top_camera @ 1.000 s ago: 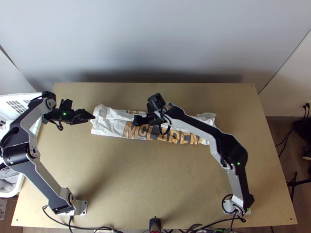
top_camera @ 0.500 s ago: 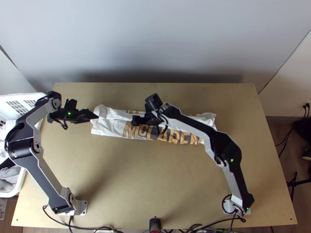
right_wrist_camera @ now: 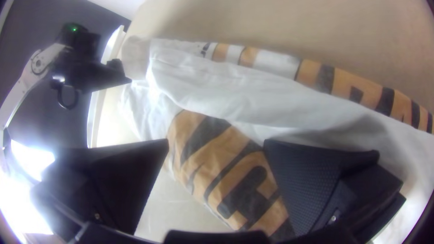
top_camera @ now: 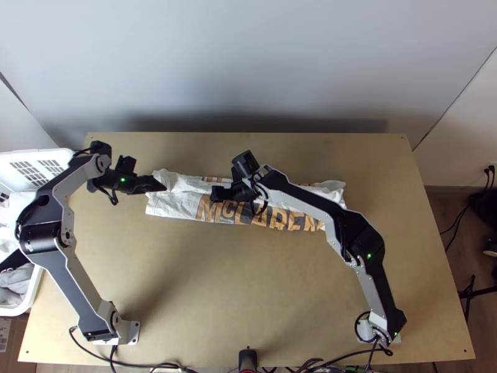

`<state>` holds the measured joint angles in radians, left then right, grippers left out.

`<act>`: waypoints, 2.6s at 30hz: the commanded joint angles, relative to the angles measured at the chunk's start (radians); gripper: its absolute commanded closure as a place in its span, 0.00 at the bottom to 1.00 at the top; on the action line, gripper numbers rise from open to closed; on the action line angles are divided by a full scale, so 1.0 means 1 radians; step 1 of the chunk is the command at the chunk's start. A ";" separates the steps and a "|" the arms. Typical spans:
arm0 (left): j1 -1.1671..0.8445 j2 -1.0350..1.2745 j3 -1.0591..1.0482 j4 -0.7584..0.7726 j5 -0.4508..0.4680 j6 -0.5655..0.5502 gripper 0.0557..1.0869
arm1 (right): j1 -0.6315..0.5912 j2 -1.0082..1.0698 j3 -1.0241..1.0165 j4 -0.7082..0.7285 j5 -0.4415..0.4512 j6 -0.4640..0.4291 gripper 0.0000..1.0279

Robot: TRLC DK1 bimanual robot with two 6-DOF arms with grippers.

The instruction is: Fold the t-shirt

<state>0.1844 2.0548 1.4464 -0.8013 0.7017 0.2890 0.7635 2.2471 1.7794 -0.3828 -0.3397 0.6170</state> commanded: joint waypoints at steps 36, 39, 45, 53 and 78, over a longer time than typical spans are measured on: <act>-0.152 -0.381 0.045 0.028 0.067 -0.172 0.97 | -0.075 -0.100 -0.071 -0.005 0.010 -0.011 0.05; -0.192 -0.395 0.048 0.031 0.068 -0.177 0.97 | -0.095 -0.192 -0.123 -0.001 0.048 -0.036 0.05; -0.269 -0.397 0.048 0.053 0.068 -0.198 0.97 | -0.187 -0.346 -0.189 0.001 0.080 -0.094 0.05; -0.382 -0.398 0.052 0.116 0.067 -0.252 0.97 | -0.290 -0.466 -0.296 0.001 0.111 -0.106 0.05; -0.732 -0.120 0.310 0.450 0.064 -0.530 0.97 | -0.467 -0.733 -0.587 0.004 0.169 -0.157 0.05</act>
<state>-0.4500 1.8435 1.6840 -0.4187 0.7673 -0.2050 0.3500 1.5780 1.2541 -0.3786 -0.1829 0.4778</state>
